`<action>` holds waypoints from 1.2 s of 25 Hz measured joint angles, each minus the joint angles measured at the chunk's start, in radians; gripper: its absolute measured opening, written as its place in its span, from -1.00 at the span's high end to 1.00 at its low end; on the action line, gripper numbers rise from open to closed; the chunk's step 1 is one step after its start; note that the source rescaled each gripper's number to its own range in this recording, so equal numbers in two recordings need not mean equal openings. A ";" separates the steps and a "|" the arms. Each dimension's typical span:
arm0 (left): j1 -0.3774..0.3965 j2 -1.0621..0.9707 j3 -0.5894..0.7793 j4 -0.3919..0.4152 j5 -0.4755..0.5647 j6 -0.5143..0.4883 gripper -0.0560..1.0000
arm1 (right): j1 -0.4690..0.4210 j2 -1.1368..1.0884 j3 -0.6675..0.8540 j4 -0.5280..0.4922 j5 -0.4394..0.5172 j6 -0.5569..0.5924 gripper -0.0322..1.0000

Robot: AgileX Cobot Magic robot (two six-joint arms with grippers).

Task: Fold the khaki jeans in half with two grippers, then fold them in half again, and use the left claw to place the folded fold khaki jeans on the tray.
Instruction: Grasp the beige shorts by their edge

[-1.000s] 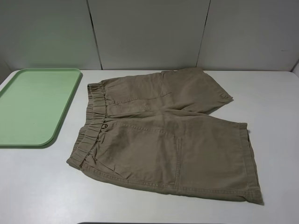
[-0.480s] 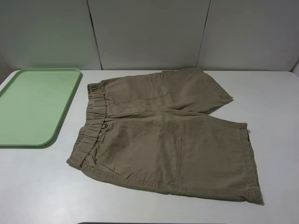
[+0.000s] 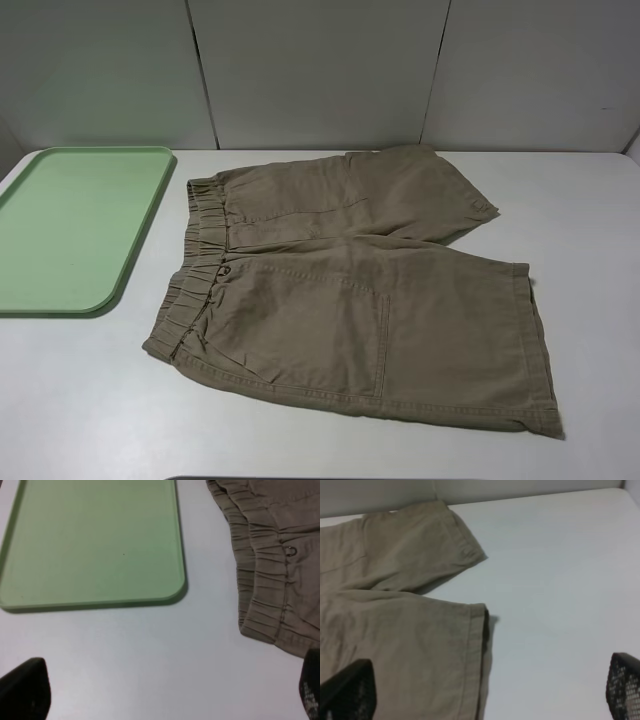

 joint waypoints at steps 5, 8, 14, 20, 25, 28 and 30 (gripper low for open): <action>0.000 0.095 -0.051 -0.002 0.004 0.019 -1.00 | 0.000 0.092 -0.044 0.039 -0.004 -0.018 -1.00; 0.000 0.201 -0.106 -0.003 0.006 0.071 -1.00 | 0.000 0.209 -0.098 0.070 -0.023 -0.097 -1.00; -0.067 0.393 -0.190 -0.064 -0.001 0.175 -1.00 | 0.058 0.443 -0.199 0.158 -0.059 -0.283 -1.00; -0.241 0.526 -0.203 -0.073 0.015 0.302 -1.00 | 0.251 0.611 -0.233 0.148 -0.082 -0.355 -1.00; -0.365 0.627 -0.203 -0.073 0.026 0.368 -1.00 | 0.422 0.754 -0.233 0.104 -0.081 -0.413 -1.00; -0.433 0.688 -0.203 -0.072 0.025 0.412 -1.00 | 0.525 0.845 -0.233 0.051 -0.082 -0.446 -1.00; -0.471 0.727 -0.203 -0.068 0.025 0.441 -1.00 | 0.579 0.898 -0.233 0.014 -0.083 -0.462 -1.00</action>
